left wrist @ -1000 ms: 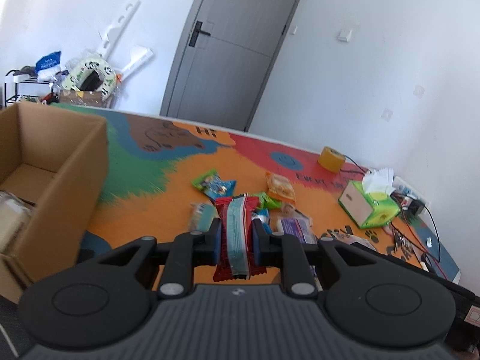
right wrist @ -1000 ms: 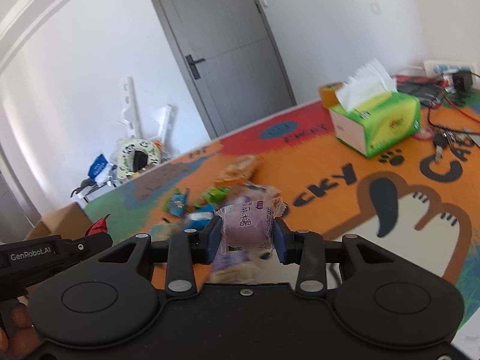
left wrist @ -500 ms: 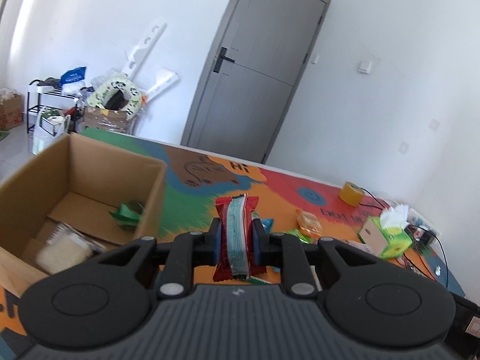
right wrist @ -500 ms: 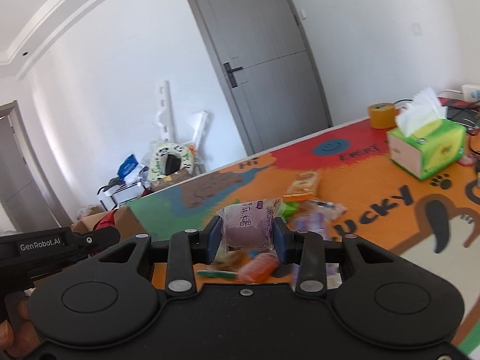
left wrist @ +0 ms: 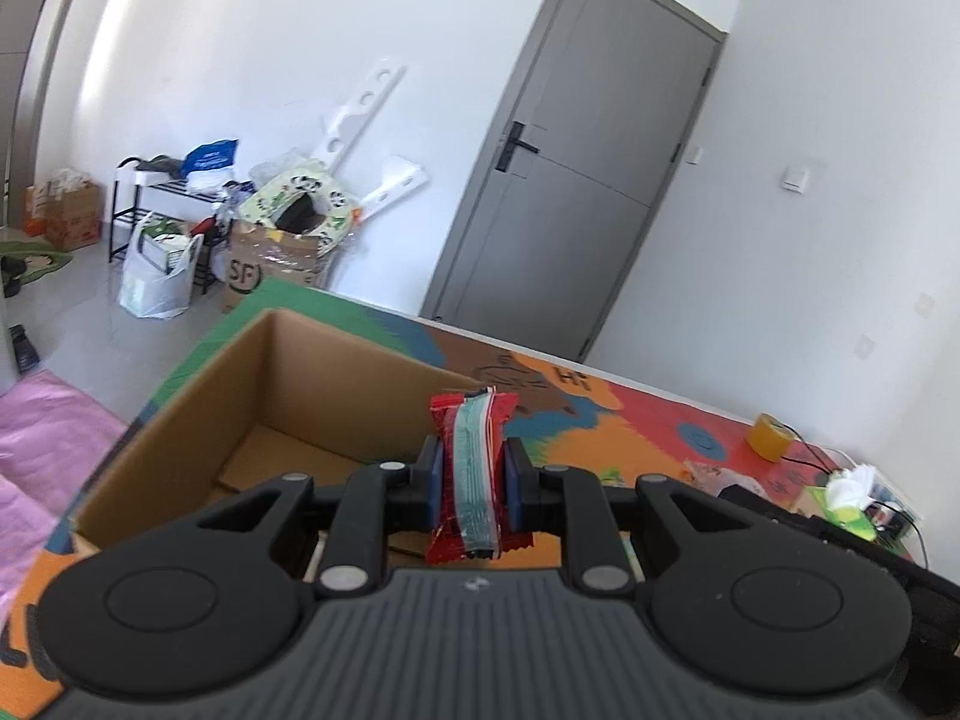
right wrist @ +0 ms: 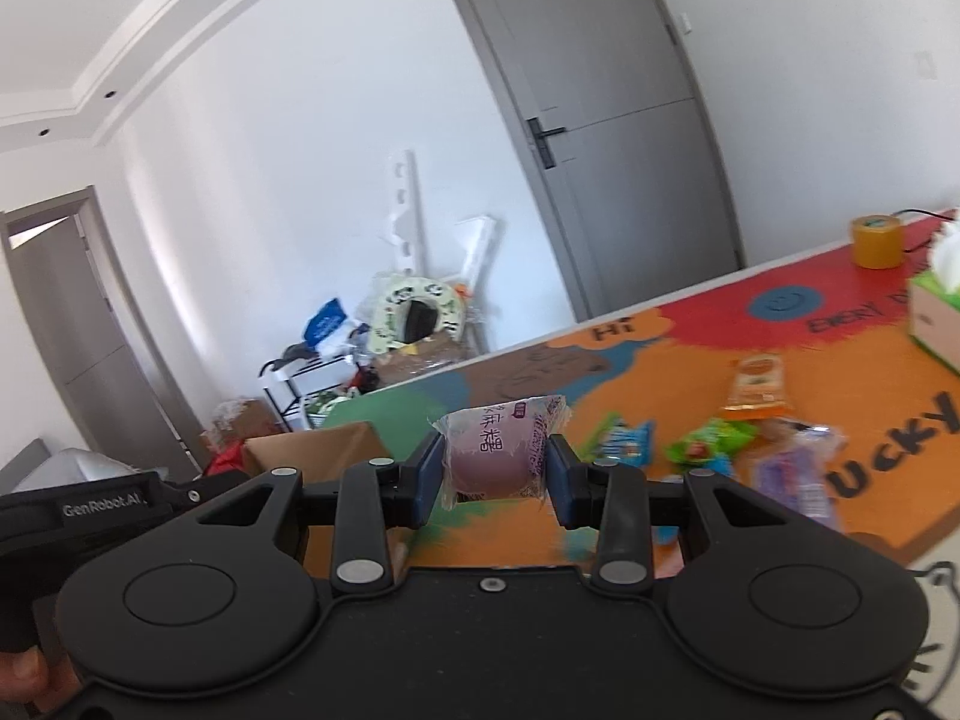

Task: Organize snacks
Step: 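Carry both snacks into the cardboard box and open both grippers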

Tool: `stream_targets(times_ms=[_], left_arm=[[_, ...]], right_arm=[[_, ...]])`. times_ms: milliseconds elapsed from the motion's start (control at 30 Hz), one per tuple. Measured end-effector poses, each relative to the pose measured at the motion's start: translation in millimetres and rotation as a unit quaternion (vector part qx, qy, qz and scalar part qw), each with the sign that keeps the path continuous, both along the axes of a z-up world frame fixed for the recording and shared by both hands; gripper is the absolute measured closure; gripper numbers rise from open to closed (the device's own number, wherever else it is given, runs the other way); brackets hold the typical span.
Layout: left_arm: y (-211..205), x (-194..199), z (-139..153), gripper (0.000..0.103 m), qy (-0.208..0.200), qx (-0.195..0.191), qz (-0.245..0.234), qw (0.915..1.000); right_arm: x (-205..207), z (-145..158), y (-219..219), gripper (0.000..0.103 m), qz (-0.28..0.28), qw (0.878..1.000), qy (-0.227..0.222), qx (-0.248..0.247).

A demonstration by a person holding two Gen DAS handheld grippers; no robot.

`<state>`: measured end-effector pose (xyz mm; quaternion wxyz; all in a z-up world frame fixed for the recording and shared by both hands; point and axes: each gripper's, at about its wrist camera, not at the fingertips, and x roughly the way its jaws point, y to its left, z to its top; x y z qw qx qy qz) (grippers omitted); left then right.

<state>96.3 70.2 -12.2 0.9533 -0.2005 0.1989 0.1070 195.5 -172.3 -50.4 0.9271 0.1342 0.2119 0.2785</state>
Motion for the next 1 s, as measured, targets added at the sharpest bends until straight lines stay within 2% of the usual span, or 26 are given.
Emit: stream_targets(times_ms=[467, 767, 800, 900, 1000], left_arm=[[63.8, -3.6, -9.5, 0.083, 0.005, -0.033, 0.044, 0.9984], [76.1, -21.0, -3.5, 0.061, 0.0, -0.051, 0.072, 0.9961], [76.4, -22.2, -3.0, 0.058, 0.0, -0.051, 0.074, 0.996], [75.1, -28.1, -3.9, 0.053, 0.002, -0.053, 0.076, 0.9957], [69.9, -31.0, -5.4, 0.045, 0.005, -0.054, 0.072, 0.9959]], right_arm=[[-1.4, 19.2, 72.9, 0.066, 0.053, 0.998, -0.024, -0.015], [-6.1, 23.2, 105.8, 0.066, 0.084, 0.996, -0.019, -0.023], [-7.0, 24.7, 107.8, 0.063, 0.087, 0.996, -0.017, -0.024], [-8.7, 25.8, 105.8, 0.041, 0.086, 0.996, -0.003, -0.013], [-11.2, 26.4, 97.4, 0.041, 0.078, 0.997, -0.008, -0.011]])
